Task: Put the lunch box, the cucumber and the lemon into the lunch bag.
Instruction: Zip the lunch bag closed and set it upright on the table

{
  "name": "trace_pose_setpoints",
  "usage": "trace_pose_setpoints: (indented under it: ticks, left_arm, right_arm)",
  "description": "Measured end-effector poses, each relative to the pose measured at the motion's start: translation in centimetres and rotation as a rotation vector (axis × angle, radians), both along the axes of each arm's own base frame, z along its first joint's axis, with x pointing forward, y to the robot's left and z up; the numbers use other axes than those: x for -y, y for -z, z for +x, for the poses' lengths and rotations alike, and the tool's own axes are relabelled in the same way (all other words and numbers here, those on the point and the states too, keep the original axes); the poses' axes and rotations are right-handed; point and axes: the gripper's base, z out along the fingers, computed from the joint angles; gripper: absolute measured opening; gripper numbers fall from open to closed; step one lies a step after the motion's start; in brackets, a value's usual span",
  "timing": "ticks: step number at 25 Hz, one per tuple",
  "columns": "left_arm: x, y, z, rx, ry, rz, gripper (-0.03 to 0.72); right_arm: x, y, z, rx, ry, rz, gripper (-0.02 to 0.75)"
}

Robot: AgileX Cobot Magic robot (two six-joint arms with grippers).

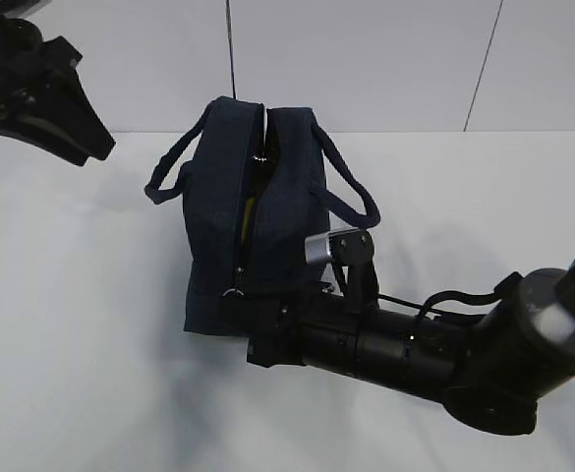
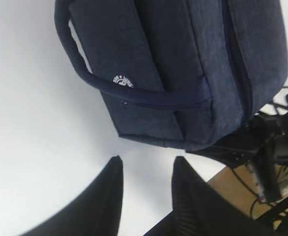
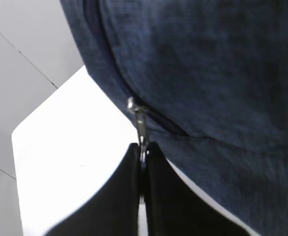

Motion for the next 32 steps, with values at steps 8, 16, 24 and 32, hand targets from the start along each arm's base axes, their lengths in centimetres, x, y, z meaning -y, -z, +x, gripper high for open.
trace_pose_setpoints:
  ticks: [8, 16, 24, 32]
  left_arm:
    - [1.4, 0.4, -0.6, 0.007, 0.068, 0.081, 0.237]
    - [1.1, 1.3, -0.9, -0.019, 0.052, 0.196, 0.235]
    - [2.1, 4.1, -2.5, -0.111, 0.107, 0.249, 0.235]
    - [4.1, 7.0, -4.6, -0.165, 0.168, 0.274, 0.235]
  right_arm:
    - [0.4, -1.4, -0.6, -0.023, -0.002, -0.051, 0.000]
    - [0.6, -3.8, -0.7, -0.004, 0.008, -0.093, 0.000]
    - [1.2, -5.9, -0.9, 0.014, 0.032, -0.148, 0.000]
    - [1.7, -8.7, -0.7, 0.047, 0.065, -0.246, 0.000]
